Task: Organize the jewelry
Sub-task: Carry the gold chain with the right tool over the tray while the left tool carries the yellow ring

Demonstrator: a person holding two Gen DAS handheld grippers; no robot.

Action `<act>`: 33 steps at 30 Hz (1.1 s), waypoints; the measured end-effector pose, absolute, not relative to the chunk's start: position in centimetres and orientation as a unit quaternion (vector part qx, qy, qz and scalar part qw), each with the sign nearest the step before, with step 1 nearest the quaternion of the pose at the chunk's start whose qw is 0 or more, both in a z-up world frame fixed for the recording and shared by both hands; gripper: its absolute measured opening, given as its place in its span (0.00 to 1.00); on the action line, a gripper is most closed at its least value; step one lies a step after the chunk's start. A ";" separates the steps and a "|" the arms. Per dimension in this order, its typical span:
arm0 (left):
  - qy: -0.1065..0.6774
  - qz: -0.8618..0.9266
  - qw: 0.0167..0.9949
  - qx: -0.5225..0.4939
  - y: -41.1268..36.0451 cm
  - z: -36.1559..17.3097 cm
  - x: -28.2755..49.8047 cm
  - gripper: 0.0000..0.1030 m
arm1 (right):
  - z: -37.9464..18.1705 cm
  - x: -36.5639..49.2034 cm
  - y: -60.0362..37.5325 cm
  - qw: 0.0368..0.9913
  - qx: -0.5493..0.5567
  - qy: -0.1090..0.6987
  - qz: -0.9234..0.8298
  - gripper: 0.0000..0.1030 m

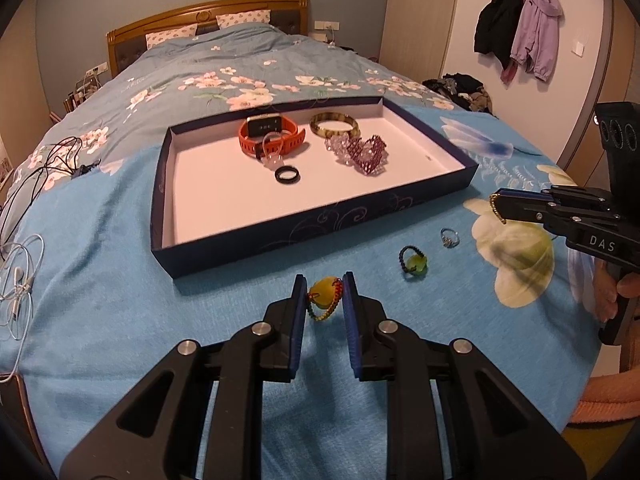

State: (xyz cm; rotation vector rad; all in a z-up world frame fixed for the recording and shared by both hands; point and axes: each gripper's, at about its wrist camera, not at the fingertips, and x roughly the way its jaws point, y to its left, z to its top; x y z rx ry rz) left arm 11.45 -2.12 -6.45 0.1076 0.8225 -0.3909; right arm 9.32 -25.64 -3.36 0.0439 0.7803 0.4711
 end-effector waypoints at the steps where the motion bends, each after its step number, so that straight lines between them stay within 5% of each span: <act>1: 0.395 -0.189 0.898 0.051 -2.1 -6.3 11.4 0.18 | -3.3 9.4 -25.6 0.898 0.022 0.375 0.228 0.05; 33: 0.347 -0.196 0.916 0.046 -2.8 -2.9 11.7 0.18 | -1.5 10.6 -24.0 0.906 0.030 0.341 0.248 0.05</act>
